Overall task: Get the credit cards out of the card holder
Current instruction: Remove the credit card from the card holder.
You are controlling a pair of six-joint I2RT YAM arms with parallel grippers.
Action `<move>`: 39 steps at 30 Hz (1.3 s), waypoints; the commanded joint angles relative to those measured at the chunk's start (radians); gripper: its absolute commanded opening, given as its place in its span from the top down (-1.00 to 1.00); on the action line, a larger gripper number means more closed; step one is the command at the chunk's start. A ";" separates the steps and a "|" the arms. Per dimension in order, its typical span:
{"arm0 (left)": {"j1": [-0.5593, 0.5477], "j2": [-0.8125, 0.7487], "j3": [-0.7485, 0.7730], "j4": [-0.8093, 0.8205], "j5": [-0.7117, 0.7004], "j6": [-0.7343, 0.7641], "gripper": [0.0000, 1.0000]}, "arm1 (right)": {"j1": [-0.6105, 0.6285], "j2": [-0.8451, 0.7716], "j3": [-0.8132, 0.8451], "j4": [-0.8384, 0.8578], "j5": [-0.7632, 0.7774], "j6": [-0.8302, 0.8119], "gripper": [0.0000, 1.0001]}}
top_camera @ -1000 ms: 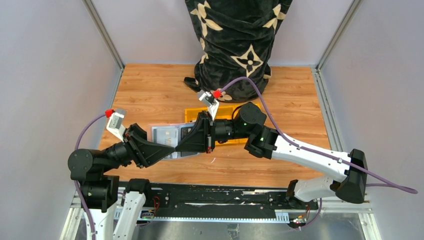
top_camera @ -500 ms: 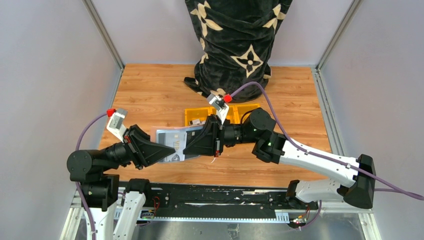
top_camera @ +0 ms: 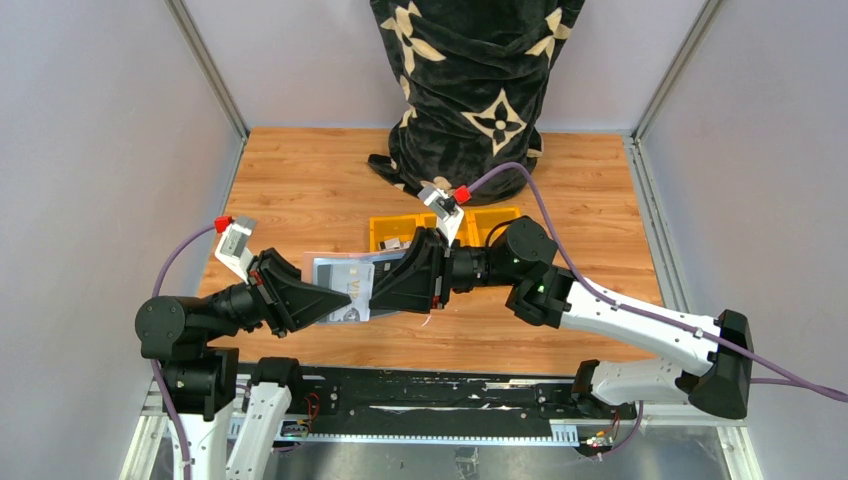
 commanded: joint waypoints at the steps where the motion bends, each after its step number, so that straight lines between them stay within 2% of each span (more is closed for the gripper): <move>1: -0.004 0.003 0.027 -0.006 -0.004 0.018 0.86 | -0.010 0.015 0.047 0.057 -0.005 0.020 0.47; 7: -0.004 0.004 0.041 -0.025 0.004 0.037 0.87 | -0.010 0.018 0.041 0.078 -0.014 0.030 1.00; 18: -0.004 0.015 0.063 -0.046 0.002 0.046 0.85 | -0.014 -0.058 -0.041 0.058 0.008 0.005 1.00; 26: -0.003 0.016 0.068 -0.052 -0.001 0.048 0.74 | -0.014 -0.055 -0.046 0.075 0.000 0.018 1.00; 34: -0.003 0.018 0.083 -0.057 0.001 0.059 0.91 | -0.014 -0.085 -0.072 0.040 0.020 -0.002 1.00; 35: -0.003 0.018 0.085 -0.063 -0.003 0.064 0.96 | -0.014 -0.085 -0.073 0.047 0.025 0.004 0.88; 36: -0.004 0.019 0.085 -0.067 -0.009 0.068 1.00 | -0.013 -0.076 -0.069 0.061 0.026 0.016 0.65; 39: -0.003 0.022 0.084 -0.064 -0.018 0.071 1.00 | -0.011 -0.033 -0.050 0.126 0.015 0.071 0.43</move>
